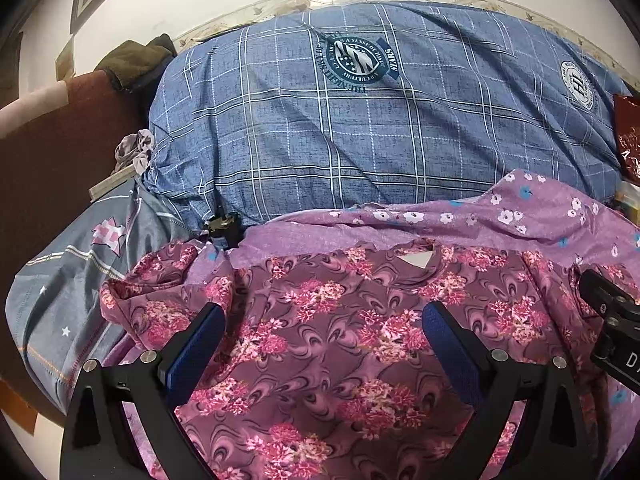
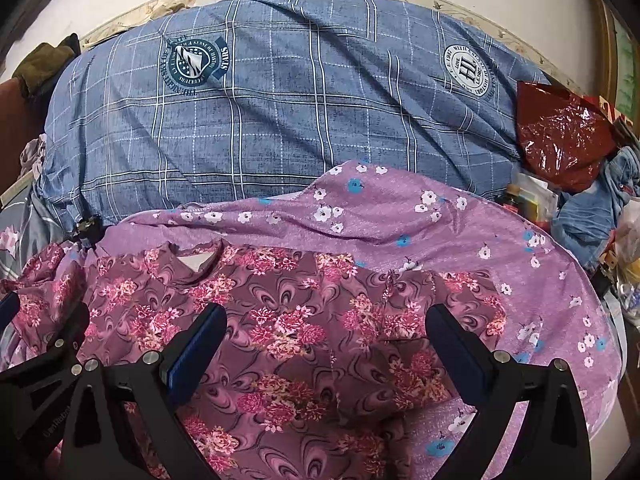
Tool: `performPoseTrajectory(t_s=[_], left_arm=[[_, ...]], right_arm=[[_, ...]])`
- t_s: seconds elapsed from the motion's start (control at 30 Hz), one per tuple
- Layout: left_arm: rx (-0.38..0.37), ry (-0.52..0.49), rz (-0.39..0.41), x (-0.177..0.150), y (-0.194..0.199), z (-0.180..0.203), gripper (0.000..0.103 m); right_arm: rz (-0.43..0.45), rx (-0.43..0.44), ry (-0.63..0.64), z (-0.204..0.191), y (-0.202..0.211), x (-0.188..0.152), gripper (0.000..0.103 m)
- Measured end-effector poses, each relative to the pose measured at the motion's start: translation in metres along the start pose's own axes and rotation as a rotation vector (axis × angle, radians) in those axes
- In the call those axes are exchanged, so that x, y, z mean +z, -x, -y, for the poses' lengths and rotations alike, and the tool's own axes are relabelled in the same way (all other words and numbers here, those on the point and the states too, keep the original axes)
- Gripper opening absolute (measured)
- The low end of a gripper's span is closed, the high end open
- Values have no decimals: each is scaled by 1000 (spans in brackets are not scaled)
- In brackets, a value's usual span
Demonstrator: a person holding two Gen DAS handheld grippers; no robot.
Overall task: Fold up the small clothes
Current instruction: 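Move both tools over the mauve floral garment toward its edge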
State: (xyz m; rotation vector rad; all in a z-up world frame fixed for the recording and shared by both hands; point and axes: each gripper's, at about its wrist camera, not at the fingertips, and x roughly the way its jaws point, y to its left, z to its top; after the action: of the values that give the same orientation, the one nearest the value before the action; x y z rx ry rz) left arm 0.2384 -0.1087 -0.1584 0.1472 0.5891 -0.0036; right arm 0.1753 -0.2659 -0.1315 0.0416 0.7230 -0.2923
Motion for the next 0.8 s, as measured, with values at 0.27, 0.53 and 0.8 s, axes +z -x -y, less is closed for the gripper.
performPoseTrajectory(t_s=[0.27, 0.53, 0.8], left_arm=[[-13, -17, -21, 1, -5, 7, 100], [-9, -22, -50, 6, -18, 13, 100], [-13, -33, -55, 6, -21, 18, 100]], right_arm=[[-17, -5, 6, 6, -9, -1, 100], [-37, -20, 3, 15, -19, -3, 100], [-43, -15, 10, 19, -23, -4, 100]])
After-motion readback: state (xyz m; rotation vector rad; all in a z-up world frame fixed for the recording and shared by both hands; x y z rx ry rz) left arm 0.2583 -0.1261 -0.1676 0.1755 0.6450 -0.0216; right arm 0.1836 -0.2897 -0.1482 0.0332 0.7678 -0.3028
